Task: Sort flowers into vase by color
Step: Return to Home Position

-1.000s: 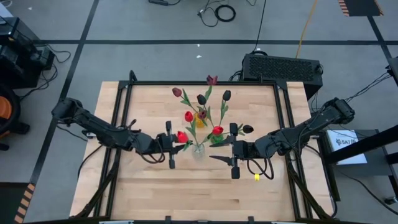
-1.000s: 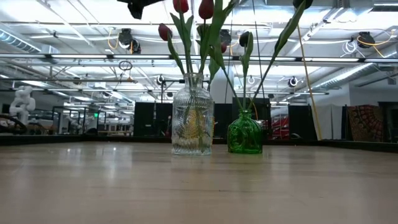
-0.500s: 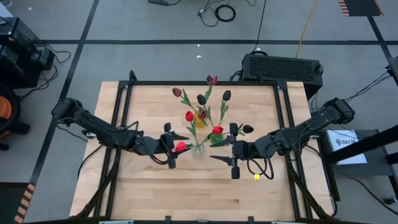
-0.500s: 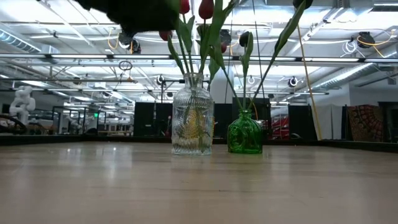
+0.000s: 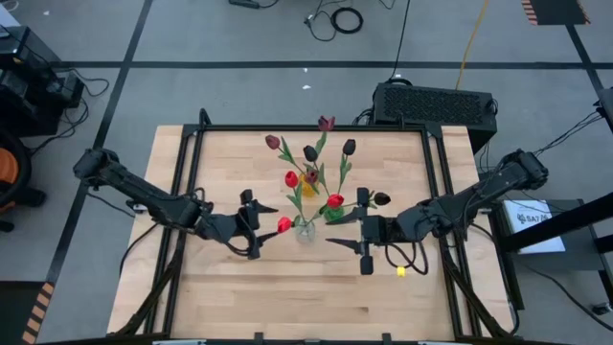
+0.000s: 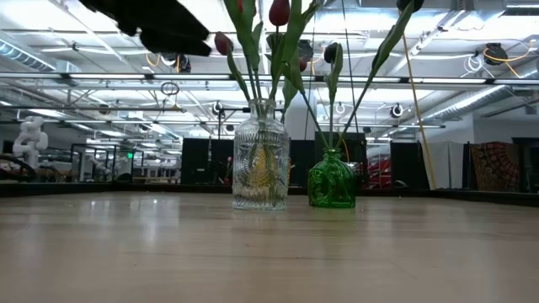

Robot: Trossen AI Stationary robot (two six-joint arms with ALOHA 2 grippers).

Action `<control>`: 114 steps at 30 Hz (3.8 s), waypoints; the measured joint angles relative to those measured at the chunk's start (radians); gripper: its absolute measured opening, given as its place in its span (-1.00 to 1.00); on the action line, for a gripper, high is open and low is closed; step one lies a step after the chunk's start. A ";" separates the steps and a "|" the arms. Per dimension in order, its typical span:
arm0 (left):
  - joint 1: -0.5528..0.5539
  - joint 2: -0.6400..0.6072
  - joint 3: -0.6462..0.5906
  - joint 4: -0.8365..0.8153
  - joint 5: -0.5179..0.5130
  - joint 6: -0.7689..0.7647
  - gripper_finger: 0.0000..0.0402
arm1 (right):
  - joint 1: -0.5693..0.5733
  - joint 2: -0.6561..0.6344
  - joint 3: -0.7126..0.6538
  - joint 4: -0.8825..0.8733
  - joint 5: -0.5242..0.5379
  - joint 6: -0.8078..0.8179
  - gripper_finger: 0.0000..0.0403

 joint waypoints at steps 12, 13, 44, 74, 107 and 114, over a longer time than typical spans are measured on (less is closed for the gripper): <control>-0.036 -0.187 -0.001 -0.219 -0.021 -0.005 0.13 | 0.109 -0.243 -0.003 -0.324 0.001 0.062 -0.41; -0.036 -0.193 -0.007 -0.219 -0.029 0.004 0.07 | 0.131 -0.267 -0.009 -0.340 0.000 0.073 -0.46; 0.055 -0.273 -0.165 0.010 0.096 0.155 -0.98 | 0.240 -0.493 -0.916 0.485 -0.059 0.233 -1.00; 0.216 -0.336 -0.646 0.702 0.331 0.134 -0.98 | -0.219 -0.494 -1.019 0.618 -0.521 0.203 -1.00; 0.312 -0.752 -0.699 0.470 0.523 0.232 -0.98 | -0.219 -0.912 -1.043 0.258 -0.525 0.185 -1.00; 0.385 -0.786 -0.699 0.415 0.609 0.211 -0.98 | -0.219 -1.097 -1.043 0.112 -0.524 0.177 -1.00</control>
